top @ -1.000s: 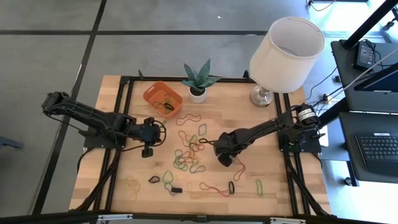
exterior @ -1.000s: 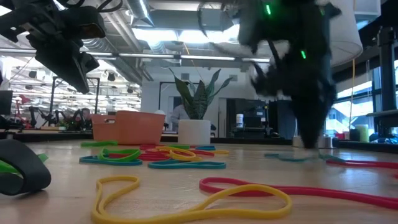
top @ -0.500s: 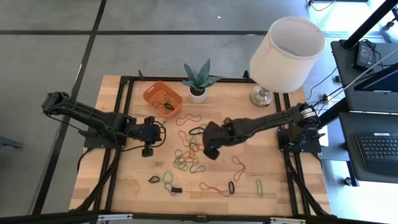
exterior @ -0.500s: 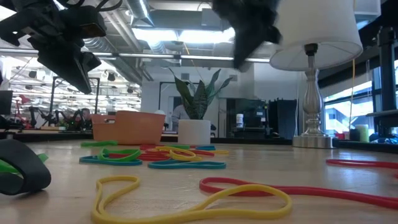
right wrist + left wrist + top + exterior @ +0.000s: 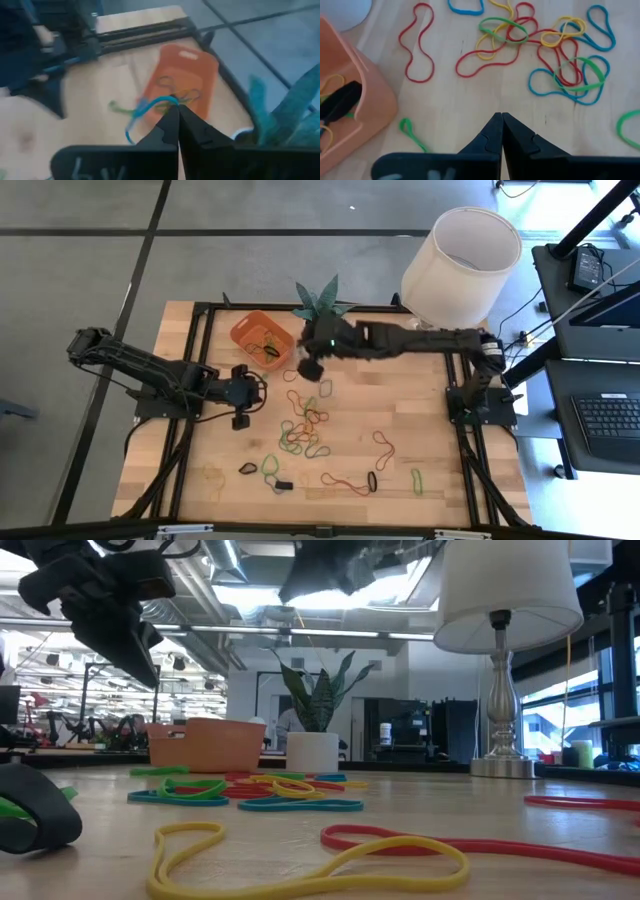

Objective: Pick and place rubber bands into bin
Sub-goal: Put the blue rubber band into the orange bin

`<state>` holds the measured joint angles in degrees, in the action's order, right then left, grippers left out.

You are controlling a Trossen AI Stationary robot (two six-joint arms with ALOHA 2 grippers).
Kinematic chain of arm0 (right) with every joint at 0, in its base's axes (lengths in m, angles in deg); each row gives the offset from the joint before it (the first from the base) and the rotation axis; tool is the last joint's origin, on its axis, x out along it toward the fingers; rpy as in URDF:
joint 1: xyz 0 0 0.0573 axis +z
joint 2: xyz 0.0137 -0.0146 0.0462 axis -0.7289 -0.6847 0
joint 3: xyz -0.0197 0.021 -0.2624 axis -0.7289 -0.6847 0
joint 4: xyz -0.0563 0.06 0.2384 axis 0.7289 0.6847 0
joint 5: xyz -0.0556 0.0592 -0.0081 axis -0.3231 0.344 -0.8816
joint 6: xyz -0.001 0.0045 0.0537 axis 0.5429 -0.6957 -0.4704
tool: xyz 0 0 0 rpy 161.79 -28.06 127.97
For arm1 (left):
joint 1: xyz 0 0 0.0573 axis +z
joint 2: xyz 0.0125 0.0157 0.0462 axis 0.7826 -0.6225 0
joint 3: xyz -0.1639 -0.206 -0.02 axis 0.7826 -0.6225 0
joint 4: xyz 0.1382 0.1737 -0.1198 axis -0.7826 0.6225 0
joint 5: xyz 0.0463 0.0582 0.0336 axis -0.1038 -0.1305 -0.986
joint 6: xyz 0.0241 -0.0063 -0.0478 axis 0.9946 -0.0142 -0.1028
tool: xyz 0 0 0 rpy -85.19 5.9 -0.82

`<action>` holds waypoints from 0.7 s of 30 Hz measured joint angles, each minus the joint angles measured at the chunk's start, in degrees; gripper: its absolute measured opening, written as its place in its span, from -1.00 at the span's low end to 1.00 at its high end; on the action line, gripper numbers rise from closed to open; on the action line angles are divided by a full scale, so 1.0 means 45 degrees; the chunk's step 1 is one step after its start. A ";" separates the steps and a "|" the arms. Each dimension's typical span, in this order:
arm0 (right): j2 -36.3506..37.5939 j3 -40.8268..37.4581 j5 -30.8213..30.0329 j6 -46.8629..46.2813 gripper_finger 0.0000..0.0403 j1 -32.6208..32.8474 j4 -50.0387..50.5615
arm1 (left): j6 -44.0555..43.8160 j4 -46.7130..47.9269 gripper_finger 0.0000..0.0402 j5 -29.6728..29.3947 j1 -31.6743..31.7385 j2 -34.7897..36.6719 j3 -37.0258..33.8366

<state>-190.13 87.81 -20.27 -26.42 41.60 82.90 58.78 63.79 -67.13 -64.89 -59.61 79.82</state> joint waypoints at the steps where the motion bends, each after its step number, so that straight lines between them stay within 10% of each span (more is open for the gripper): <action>1: -0.0197 0.0000 0.0208 0.0371 -1.00 -0.0235 -0.0597 | -0.0153 -0.0005 -0.99 0.0000 0.0000 0.0000 0.0000; 21: -0.3609 -0.0015 0.2852 0.2204 -0.94 -0.1836 -0.8164 | -0.2356 0.0044 -0.98 -0.0413 0.0000 0.0000 0.0000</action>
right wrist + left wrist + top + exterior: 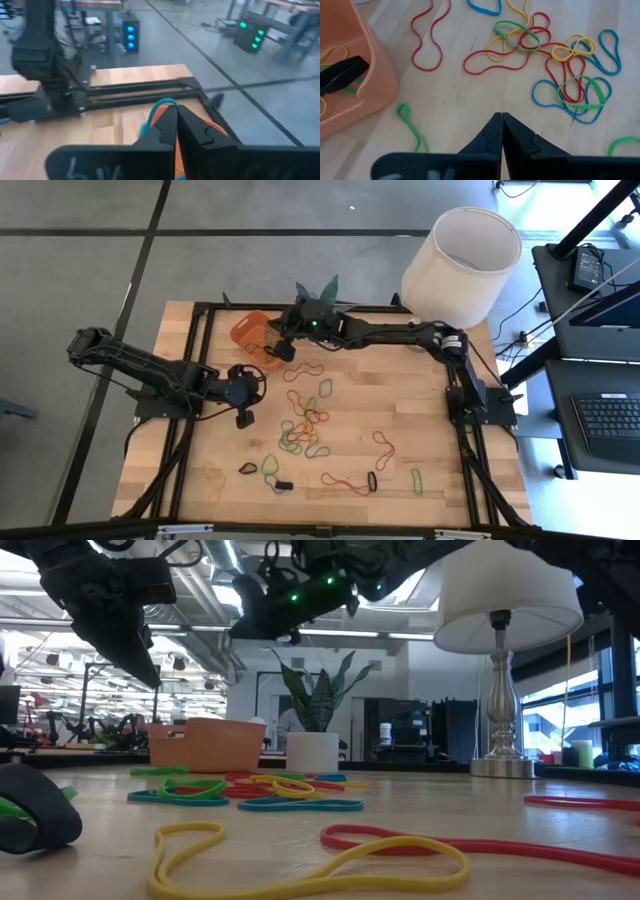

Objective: Pick and place rubber bands into bin
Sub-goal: Put the blue rubber band into the orange bin

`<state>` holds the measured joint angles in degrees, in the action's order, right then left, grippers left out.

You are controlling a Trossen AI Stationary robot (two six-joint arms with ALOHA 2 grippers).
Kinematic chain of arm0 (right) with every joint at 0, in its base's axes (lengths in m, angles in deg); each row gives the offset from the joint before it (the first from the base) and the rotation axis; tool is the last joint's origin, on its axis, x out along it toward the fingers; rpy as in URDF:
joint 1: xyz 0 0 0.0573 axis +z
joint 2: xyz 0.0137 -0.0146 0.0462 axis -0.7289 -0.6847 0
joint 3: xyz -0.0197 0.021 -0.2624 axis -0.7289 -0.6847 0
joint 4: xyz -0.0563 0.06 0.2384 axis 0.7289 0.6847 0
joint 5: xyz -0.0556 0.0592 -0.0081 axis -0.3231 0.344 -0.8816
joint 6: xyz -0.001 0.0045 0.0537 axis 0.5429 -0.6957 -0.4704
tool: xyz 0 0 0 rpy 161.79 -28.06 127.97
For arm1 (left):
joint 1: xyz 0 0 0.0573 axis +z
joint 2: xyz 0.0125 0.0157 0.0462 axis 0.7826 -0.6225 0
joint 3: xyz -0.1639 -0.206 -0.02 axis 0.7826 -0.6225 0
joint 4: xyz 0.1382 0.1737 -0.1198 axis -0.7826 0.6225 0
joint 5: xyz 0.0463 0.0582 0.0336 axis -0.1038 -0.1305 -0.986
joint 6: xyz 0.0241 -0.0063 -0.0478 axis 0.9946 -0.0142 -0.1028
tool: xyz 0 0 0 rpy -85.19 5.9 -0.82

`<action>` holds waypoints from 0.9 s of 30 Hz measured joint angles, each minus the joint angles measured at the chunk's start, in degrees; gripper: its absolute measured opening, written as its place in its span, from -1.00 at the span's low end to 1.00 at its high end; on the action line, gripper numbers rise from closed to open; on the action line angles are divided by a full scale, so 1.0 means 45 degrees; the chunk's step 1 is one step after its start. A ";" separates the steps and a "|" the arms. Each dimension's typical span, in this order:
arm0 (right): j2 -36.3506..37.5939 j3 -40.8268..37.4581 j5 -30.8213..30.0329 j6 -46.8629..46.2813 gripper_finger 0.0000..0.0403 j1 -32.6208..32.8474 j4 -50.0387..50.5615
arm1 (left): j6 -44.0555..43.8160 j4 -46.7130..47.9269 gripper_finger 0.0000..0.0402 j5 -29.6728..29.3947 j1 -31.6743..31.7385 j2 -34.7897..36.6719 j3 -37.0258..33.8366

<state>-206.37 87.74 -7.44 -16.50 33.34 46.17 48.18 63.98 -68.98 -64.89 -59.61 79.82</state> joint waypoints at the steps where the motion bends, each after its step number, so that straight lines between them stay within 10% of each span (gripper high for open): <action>1: -0.0161 0.0000 0.0264 0.0096 -0.94 -0.0001 -0.0372 | -0.0001 0.0000 -0.98 0.0000 -0.0004 0.0000 0.0000; 27: -0.3167 0.6402 0.0554 -0.0319 -0.90 -0.0573 0.4786 | -0.0302 0.0049 -0.98 -0.0005 -0.0002 0.0000 0.0000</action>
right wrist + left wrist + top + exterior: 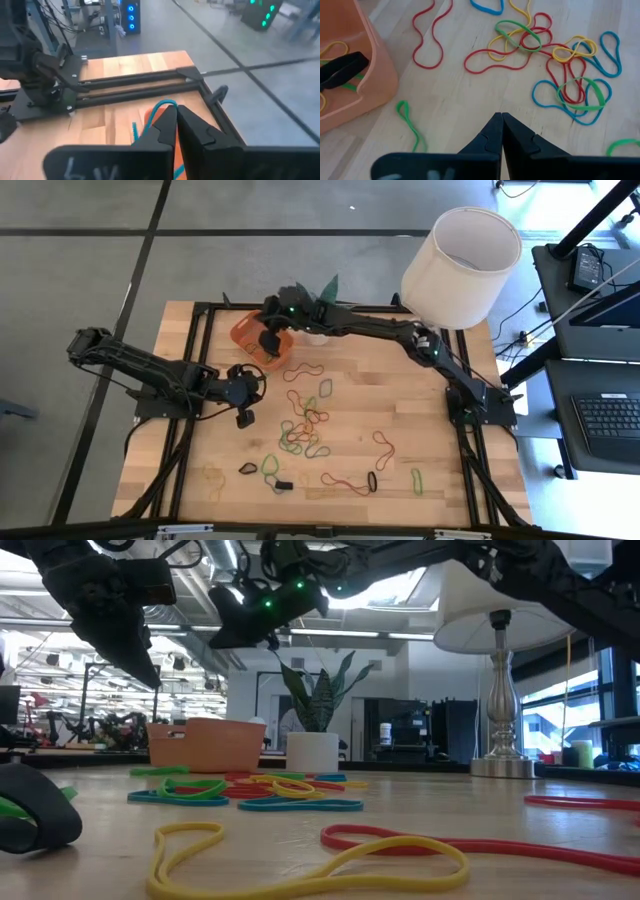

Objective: Pick and place rubber bands into bin
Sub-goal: Put the blue rubber band into the orange bin, then put the black rubber band into the orange bin

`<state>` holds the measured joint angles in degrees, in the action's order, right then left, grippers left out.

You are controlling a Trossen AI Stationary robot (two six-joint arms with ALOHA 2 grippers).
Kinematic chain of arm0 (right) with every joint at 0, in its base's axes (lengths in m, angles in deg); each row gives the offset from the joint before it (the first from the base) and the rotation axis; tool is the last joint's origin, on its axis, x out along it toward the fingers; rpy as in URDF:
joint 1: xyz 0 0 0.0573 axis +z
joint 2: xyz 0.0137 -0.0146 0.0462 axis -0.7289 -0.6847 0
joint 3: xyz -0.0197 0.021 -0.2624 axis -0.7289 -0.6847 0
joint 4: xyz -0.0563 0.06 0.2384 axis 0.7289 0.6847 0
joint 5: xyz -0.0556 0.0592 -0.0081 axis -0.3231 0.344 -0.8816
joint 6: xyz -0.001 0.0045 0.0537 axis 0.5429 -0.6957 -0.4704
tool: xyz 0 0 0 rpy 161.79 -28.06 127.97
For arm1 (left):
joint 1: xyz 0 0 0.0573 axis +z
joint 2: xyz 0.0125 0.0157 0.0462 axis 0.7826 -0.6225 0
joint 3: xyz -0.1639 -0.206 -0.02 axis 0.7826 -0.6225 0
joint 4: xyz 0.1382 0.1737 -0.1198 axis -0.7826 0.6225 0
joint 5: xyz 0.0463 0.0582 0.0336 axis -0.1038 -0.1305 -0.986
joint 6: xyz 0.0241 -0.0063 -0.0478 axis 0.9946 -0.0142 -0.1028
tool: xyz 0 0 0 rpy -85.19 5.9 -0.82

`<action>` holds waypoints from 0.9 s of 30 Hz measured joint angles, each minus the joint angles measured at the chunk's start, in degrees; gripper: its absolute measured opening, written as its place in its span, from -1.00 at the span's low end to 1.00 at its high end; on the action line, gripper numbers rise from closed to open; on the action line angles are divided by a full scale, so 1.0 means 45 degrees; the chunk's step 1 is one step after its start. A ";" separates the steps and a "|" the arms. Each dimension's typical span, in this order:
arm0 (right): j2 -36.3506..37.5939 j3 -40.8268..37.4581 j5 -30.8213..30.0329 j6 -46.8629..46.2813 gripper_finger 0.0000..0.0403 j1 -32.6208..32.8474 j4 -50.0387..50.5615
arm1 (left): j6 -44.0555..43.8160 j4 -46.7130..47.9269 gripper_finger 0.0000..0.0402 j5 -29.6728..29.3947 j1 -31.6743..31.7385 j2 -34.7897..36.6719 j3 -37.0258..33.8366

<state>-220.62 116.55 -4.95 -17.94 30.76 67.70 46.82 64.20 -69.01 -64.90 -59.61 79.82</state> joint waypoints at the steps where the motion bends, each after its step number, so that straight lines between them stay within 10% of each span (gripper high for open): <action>1: 0.0000 0.0000 -0.0003 -0.0217 -0.87 -0.0026 0.0080 | 0.0000 0.0000 -0.98 -0.0005 0.0002 0.0000 0.0000; 16: 0.0010 0.0000 -0.0004 -0.0223 -0.32 -0.0078 0.0862 | 0.0005 0.0078 -0.98 0.0000 0.0003 0.0000 0.0000; 27: 0.0662 0.1242 0.0869 -0.0922 -0.94 -0.0108 0.3033 | 0.0492 0.0055 -0.98 0.0120 0.0003 0.0005 0.0000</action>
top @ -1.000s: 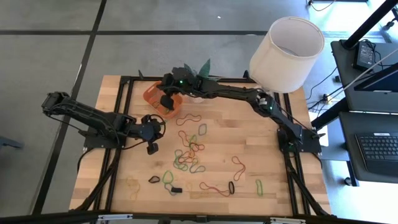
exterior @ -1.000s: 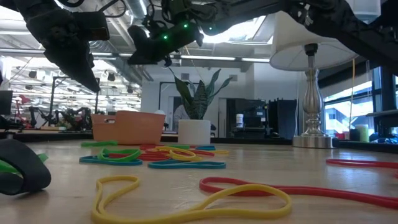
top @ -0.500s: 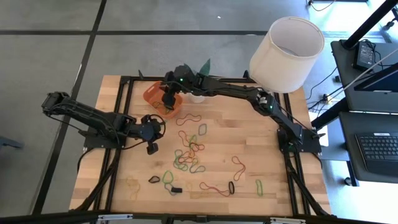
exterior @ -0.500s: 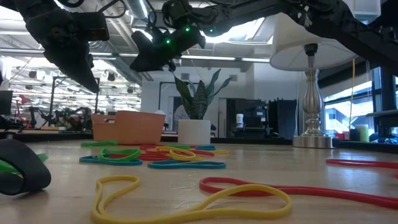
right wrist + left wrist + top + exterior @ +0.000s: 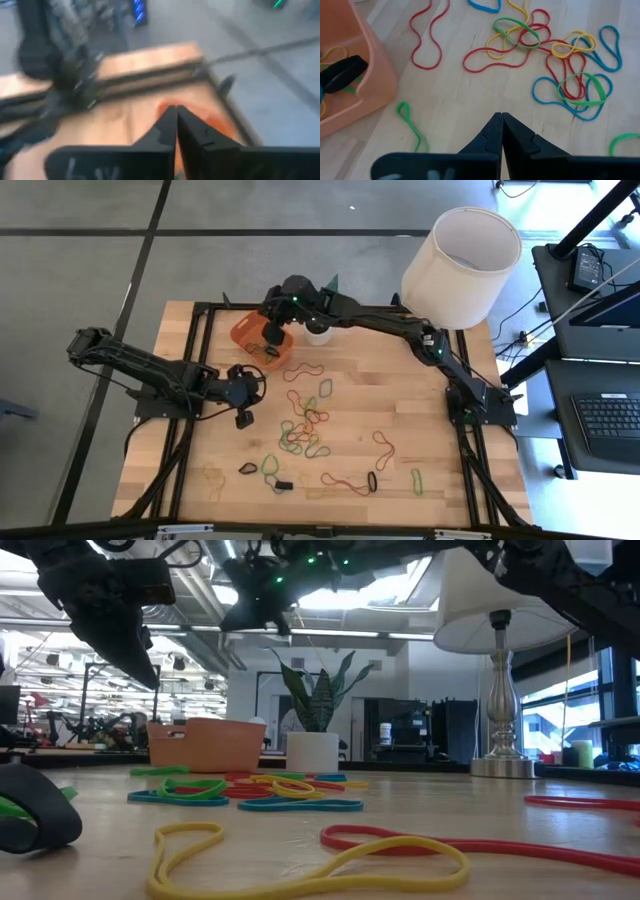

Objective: Pick and place rubber bands into bin
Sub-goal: Put the black rubber band into the orange bin

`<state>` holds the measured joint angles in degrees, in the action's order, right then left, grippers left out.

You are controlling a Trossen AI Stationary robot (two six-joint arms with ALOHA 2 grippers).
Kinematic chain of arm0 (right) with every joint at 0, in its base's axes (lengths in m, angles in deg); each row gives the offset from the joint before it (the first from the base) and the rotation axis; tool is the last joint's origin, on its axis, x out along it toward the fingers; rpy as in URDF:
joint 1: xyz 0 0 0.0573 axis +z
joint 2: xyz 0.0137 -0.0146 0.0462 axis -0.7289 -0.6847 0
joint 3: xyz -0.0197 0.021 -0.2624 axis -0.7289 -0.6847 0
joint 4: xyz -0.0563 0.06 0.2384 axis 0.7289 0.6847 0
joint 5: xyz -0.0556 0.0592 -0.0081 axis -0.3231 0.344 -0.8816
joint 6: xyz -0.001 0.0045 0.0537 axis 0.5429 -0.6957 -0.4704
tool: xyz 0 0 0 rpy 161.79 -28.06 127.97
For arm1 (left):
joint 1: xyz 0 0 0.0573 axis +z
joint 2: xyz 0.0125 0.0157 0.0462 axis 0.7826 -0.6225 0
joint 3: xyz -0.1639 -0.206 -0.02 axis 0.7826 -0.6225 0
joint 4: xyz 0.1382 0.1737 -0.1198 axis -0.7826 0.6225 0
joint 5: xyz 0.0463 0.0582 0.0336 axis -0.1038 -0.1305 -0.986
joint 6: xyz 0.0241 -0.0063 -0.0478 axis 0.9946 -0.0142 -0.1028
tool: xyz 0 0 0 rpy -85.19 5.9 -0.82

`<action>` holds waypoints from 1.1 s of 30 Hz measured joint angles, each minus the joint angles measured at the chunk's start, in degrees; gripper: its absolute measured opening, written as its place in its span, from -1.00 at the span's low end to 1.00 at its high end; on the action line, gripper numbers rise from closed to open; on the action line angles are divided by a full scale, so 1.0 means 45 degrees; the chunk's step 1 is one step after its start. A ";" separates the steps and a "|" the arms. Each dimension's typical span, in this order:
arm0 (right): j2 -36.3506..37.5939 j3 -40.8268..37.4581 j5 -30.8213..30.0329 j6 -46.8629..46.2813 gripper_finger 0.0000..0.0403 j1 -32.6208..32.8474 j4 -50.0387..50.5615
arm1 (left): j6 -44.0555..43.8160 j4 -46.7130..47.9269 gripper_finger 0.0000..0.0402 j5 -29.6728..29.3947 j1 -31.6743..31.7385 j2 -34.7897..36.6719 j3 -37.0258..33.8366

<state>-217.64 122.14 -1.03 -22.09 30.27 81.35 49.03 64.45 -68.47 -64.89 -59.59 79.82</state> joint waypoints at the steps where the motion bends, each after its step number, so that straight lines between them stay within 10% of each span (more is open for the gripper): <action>1: 0.0033 -0.0028 0.0346 -0.0229 -0.96 -0.0035 0.0186 | 0.0066 -0.0001 -0.98 0.0032 -0.0001 0.0005 0.0000; 10: 0.0325 -0.0052 0.0782 -0.0617 -0.99 0.0747 0.3356 | 0.0928 0.0002 -0.98 0.1599 -0.0014 0.0005 0.0000; 19: 0.0766 -0.0708 -0.1879 -0.1229 -0.99 0.2415 0.5612 | 0.1706 0.0008 -0.98 0.2160 -0.0304 0.0005 0.0000; 33: 0.7532 -1.2808 -0.3219 -0.5976 -0.98 0.4947 -0.0345 | 0.1830 -0.0012 -0.98 0.2134 -0.0583 0.0000 0.0000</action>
<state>-183.75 64.50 -15.52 -48.98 52.53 79.80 57.27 64.40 -58.86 -67.51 -59.59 79.82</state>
